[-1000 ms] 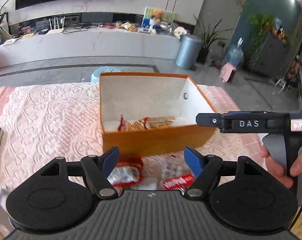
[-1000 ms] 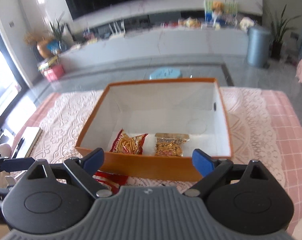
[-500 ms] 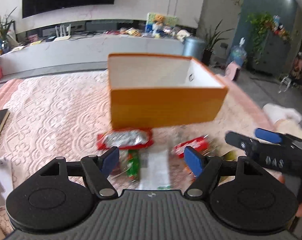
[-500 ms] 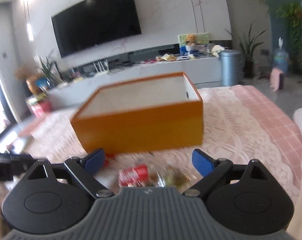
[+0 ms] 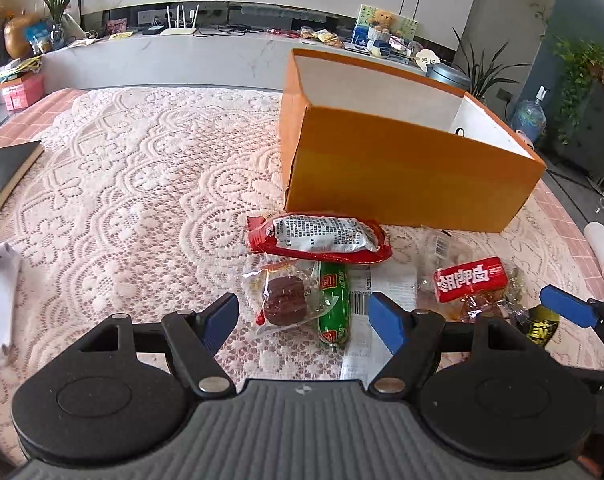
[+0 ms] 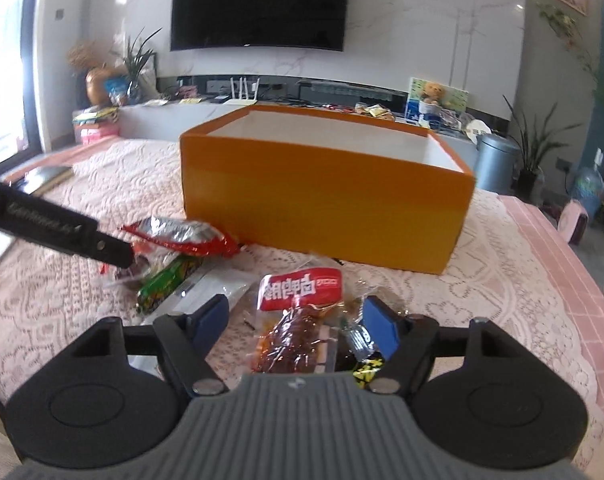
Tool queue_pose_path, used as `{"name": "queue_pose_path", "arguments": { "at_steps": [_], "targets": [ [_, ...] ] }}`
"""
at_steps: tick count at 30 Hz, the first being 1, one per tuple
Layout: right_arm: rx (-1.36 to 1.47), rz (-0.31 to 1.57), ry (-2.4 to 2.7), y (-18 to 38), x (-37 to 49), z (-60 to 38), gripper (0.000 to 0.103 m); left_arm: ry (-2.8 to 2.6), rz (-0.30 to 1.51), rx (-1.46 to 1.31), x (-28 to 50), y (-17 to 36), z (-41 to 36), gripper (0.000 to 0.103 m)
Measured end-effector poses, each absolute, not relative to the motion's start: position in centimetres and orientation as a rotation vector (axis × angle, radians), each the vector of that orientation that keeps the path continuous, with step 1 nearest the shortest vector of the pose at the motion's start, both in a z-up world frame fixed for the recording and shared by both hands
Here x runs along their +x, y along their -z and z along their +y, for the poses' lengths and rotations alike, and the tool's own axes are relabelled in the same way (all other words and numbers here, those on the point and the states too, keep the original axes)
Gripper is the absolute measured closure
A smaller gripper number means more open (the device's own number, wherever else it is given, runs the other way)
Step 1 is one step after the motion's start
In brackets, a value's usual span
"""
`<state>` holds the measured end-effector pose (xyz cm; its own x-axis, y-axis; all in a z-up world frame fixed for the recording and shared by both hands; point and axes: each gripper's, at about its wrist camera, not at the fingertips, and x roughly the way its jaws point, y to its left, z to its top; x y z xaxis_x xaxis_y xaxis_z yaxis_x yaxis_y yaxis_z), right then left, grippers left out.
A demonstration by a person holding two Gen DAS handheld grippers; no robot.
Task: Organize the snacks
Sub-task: 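Grasp the round cake pack with left tool while right tool grasps red meat pack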
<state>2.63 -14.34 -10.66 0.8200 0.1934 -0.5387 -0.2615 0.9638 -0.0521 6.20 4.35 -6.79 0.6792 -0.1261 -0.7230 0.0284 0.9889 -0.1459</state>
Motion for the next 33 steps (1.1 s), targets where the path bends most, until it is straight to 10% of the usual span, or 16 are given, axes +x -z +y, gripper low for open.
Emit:
{"name": "queue_pose_path", "arguments": {
  "at_steps": [33],
  "targets": [
    [-0.263,0.627,-0.148,15.0,4.8,-12.0,0.034,0.069,0.834,-0.273,9.1,10.8,4.8,0.024]
  ]
}}
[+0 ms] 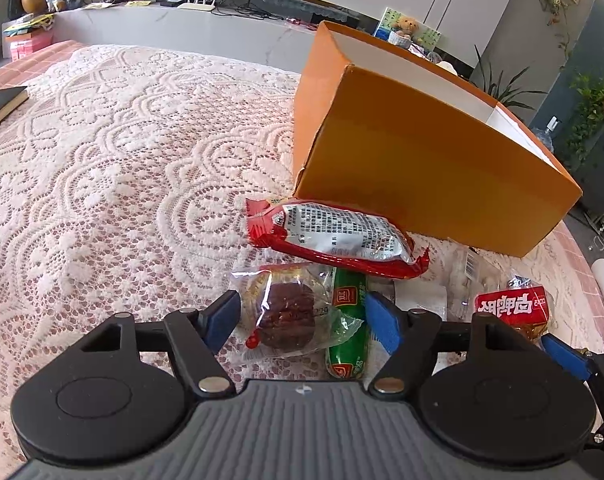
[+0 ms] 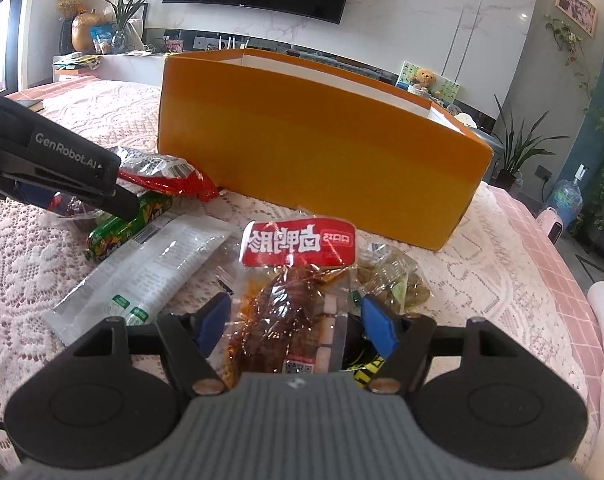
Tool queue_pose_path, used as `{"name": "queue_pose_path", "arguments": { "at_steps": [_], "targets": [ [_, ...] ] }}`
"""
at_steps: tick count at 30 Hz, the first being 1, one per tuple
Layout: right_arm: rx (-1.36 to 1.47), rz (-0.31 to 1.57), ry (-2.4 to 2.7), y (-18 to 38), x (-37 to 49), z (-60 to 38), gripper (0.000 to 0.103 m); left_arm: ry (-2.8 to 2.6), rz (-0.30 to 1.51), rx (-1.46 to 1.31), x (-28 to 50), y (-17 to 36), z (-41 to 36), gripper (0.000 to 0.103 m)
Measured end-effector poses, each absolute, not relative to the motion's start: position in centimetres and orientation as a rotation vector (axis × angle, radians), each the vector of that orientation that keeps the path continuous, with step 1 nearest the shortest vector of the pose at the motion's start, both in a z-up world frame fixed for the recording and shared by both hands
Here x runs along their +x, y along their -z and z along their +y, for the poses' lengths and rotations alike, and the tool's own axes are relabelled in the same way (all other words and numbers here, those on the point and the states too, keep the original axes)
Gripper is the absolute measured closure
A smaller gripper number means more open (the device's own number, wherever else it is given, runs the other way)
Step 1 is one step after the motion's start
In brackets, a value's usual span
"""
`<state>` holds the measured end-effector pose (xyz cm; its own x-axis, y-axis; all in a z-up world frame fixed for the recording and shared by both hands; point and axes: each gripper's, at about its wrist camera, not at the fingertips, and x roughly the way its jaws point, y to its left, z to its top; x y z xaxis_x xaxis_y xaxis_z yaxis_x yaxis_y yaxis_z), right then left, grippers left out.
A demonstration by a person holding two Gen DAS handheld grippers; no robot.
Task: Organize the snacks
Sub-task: 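Grasp the round cake pack with left tool while right tool grasps red meat pack, then carry both packs into the orange box and open both tools to release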
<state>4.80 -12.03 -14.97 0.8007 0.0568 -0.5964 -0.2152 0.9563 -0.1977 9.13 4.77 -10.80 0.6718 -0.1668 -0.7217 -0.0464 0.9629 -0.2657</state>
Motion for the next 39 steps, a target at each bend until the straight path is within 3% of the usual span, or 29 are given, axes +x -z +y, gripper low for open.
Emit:
{"name": "queue_pose_path", "arguments": {
  "at_steps": [5,8,11,27,39],
  "targets": [
    [-0.272,0.615,-0.136,14.9,4.6,-12.0,0.047,0.096,0.829,-0.286,9.0,10.7,4.7,0.036],
    [-0.275,0.607,-0.137,14.8,4.4,-12.2,0.047,0.088,0.820,-0.296,8.8,10.5,4.9,0.042],
    [-0.278,0.597,-0.136,14.7,4.2,-12.2,0.049,0.067,0.803,-0.284,8.6,10.1,5.0,0.056],
    [-0.240,0.500,-0.194,11.7,1.6,-12.4,0.050,0.092,0.806,-0.244,6.1,8.7,4.9,0.058],
    [-0.187,0.455,-0.214,8.6,0.8,-13.3,0.050,0.142,0.701,-0.291,3.7,3.2,4.7,0.058]
  ]
}}
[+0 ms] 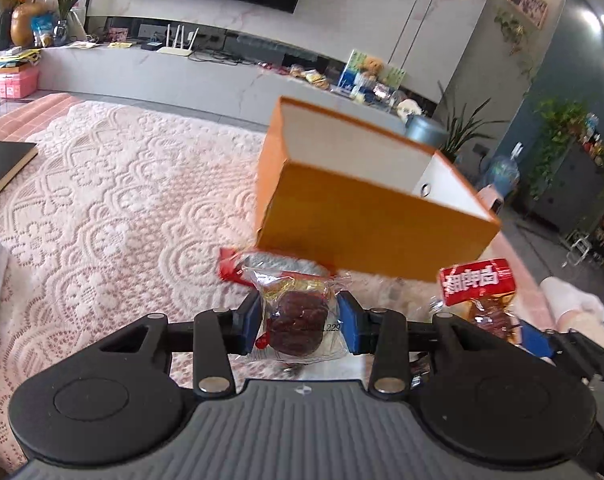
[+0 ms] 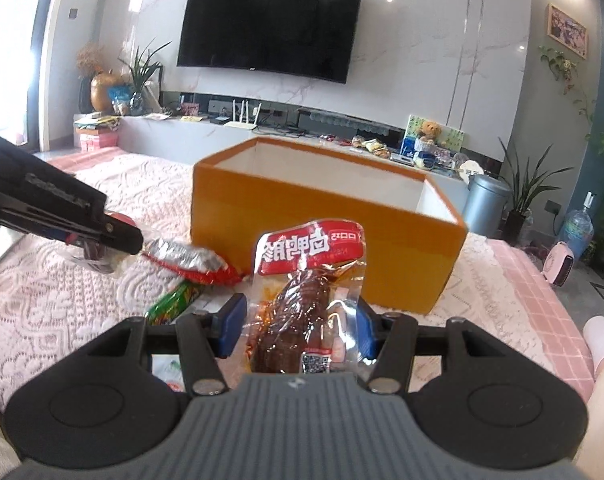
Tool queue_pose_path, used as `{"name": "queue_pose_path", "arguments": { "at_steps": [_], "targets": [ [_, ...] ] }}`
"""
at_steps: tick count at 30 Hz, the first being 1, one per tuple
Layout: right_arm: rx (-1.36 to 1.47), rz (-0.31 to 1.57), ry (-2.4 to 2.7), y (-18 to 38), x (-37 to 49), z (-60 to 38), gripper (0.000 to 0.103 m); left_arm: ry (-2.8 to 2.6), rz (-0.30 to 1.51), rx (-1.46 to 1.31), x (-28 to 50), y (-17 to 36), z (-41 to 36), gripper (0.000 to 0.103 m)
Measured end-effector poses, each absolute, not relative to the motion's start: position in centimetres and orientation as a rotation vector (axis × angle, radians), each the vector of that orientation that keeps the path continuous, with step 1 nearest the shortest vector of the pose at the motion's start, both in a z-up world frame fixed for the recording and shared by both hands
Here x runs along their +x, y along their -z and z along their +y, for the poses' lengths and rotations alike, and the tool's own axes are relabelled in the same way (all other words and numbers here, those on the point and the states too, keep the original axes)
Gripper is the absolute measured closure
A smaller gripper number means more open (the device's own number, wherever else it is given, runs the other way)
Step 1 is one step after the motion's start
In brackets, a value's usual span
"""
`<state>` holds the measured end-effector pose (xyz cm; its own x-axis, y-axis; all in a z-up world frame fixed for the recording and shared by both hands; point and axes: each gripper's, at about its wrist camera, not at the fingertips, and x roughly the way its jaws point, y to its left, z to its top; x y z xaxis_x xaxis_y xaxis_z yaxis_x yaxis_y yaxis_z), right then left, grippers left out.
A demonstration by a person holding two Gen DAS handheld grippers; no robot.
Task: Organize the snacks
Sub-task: 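Carry both packs into the orange box and open both tools to release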
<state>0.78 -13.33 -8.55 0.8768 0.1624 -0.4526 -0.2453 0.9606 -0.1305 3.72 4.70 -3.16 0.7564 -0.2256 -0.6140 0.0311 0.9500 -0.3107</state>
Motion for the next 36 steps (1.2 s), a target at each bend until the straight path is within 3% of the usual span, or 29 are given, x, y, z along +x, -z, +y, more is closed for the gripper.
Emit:
{"name": "queue_pose_path", "arguments": {
  "at_steps": [14,24,36],
  "targets": [
    [-0.097,0.507,-0.298,0.8,6.4,-15.6,0.050,0.203,0.629,-0.239,7.3,-3.2,3.7,0.058],
    [-0.055,0.560,-0.320,-3.9,13.9,-15.5,0.050,0.220,0.655,-0.202,12.3,-4.9,3.0,0.058],
    [-0.047,0.666,-0.277,-2.7,24.0,-15.1,0.050,0.198,0.710,-0.135,18.4,-4.8,1.6,0.058]
  ]
}}
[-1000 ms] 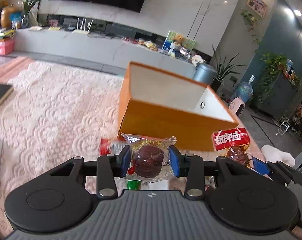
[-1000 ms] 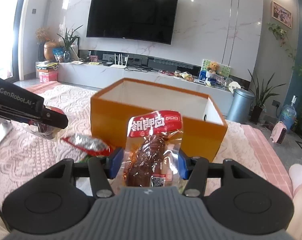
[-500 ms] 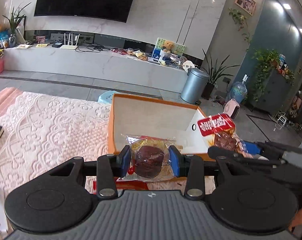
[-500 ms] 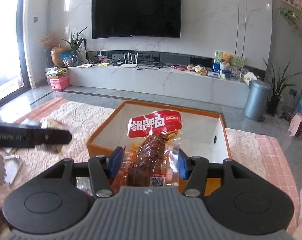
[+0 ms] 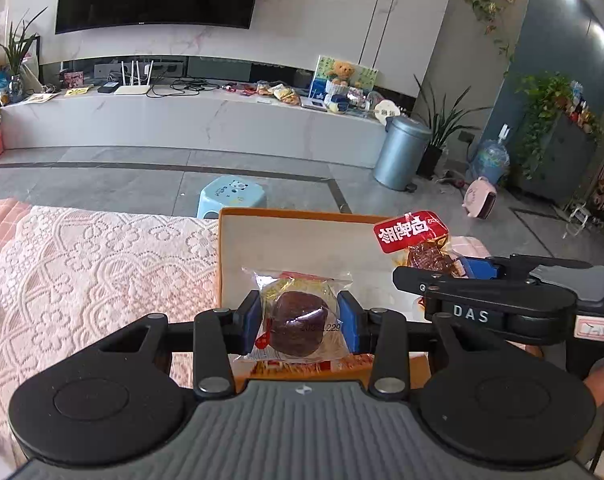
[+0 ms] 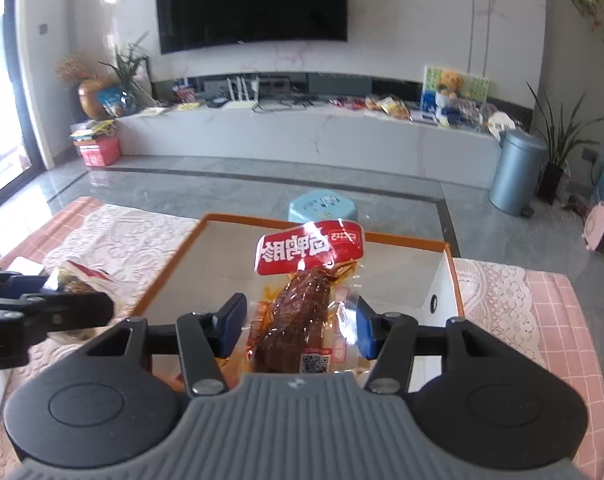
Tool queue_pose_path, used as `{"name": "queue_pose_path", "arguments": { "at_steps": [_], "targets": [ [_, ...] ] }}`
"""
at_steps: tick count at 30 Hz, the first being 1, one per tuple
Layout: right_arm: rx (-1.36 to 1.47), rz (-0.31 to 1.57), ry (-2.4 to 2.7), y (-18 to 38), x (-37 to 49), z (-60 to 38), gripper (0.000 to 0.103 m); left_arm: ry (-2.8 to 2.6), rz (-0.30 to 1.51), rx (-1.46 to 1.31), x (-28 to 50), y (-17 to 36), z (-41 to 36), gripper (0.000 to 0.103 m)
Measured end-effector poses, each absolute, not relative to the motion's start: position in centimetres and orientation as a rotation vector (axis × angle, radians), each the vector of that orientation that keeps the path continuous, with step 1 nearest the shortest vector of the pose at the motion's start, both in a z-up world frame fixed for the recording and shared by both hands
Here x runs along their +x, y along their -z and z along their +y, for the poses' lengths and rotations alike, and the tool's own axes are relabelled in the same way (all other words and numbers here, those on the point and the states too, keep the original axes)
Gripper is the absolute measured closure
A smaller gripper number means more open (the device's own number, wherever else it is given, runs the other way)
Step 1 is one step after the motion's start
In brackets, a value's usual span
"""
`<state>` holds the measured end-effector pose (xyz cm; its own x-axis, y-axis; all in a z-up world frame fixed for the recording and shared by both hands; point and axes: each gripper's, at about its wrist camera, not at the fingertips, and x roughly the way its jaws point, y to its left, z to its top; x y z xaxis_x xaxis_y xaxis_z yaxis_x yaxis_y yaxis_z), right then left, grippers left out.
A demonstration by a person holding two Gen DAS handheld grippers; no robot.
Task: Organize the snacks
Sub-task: 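Carry both packs into the orange box and open both tools to release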
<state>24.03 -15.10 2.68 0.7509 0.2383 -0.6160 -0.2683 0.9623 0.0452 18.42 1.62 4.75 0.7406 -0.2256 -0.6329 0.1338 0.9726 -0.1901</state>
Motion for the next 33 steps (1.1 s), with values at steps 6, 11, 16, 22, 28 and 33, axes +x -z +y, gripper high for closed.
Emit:
{"name": "queue_pose_path", "arguments": {
  "at_steps": [6,11,16,22,28,33],
  "targets": [
    [-0.065,0.728,-0.241,-0.7,28.7,-15.6,0.050,0.192,0.759,-0.077,21.6,-3.2,0.0,0.058],
    [-0.112,0.794,-0.224,1.6,31.0,-15.3,0.050,0.179,0.820,-0.024,23.7,-0.8,-1.3,0.058],
    [-0.209,0.875,-0.233,4.5,32.4,-14.9,0.050,0.180,0.891,0.045,25.3,1.4,-2.7,0.058],
    [-0.296,0.989,-0.246,7.1,33.8,-14.7,0.049,0.173,0.971,0.120,26.7,3.1,-3.7,0.057],
    [-0.307,1.093,-0.236,8.5,35.0,-15.0,0.049,0.175,1.024,0.168,27.4,4.0,-4.3,0.057],
    [-0.306,1.120,-0.239,8.5,34.9,-15.0,0.049,0.172,1.046,0.177,27.9,4.0,-4.4,0.052]
  ]
}}
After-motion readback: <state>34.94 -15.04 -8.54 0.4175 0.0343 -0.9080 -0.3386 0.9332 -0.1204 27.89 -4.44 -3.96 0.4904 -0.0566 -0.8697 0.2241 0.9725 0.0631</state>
